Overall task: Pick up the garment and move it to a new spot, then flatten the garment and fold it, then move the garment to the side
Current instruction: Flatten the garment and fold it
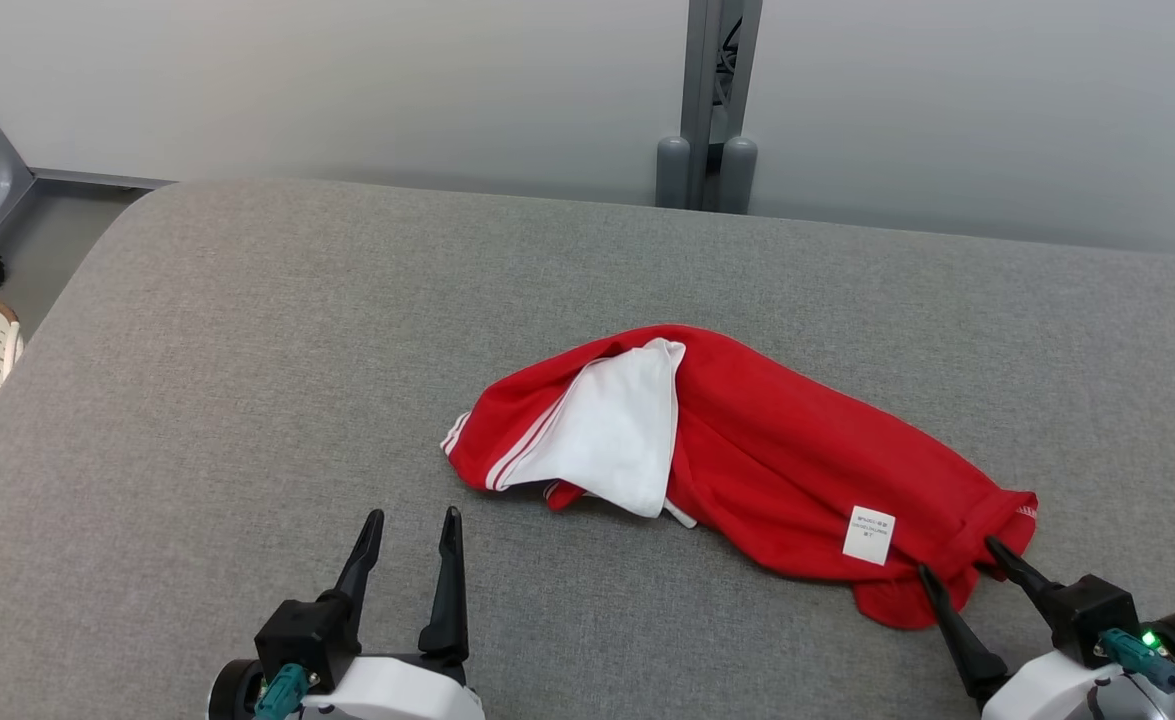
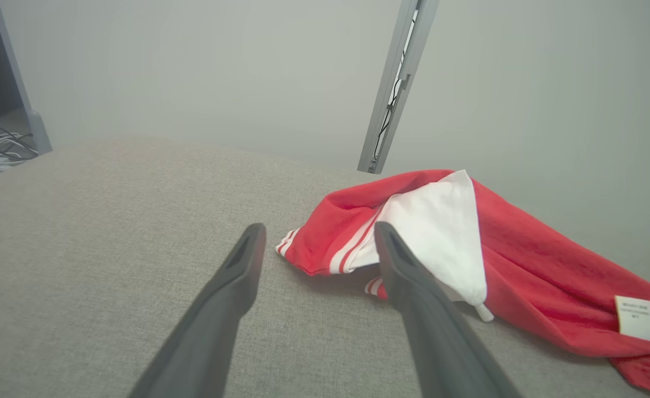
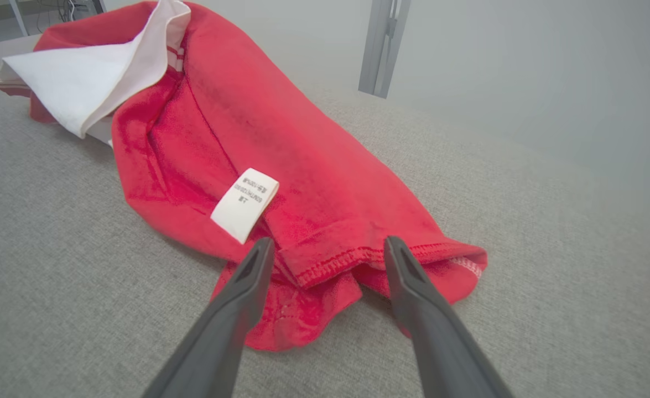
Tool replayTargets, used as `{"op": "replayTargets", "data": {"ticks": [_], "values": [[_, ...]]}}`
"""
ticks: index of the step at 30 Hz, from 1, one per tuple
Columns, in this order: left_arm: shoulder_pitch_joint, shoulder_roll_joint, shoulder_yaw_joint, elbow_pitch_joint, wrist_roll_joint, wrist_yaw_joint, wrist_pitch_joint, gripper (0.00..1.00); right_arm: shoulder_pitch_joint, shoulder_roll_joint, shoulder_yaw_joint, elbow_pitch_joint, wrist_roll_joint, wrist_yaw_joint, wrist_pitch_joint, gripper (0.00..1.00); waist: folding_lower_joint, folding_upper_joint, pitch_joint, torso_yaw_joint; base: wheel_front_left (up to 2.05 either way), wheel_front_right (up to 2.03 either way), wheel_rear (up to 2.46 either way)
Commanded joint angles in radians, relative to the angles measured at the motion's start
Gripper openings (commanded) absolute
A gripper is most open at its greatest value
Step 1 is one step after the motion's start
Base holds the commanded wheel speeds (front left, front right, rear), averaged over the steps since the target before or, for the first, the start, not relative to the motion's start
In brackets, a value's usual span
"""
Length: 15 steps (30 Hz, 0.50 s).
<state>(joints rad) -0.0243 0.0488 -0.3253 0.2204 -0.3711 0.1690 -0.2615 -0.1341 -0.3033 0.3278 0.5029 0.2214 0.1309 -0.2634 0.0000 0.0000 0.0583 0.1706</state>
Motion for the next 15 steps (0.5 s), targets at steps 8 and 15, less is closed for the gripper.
{"op": "replayTargets", "data": {"ticks": [8, 15], "values": [[-0.010, 0.004, -0.001, -0.003, -0.003, 0.007, -0.003, 1.00, -0.031, -0.014, 0.009, 0.019, 0.044, 0.000, -0.003, 0.00, 0.0000, 0.0000, 0.007, 0.005, 0.00, 0.00, 0.00], [-0.009, 0.003, 0.001, 0.001, -0.008, 0.009, -0.003, 1.00, -0.039, -0.016, -0.018, -0.027, 0.063, 0.000, -0.003, 0.00, 0.0000, 0.0000, 0.000, 0.004, 0.00, 0.00, 0.00]]}}
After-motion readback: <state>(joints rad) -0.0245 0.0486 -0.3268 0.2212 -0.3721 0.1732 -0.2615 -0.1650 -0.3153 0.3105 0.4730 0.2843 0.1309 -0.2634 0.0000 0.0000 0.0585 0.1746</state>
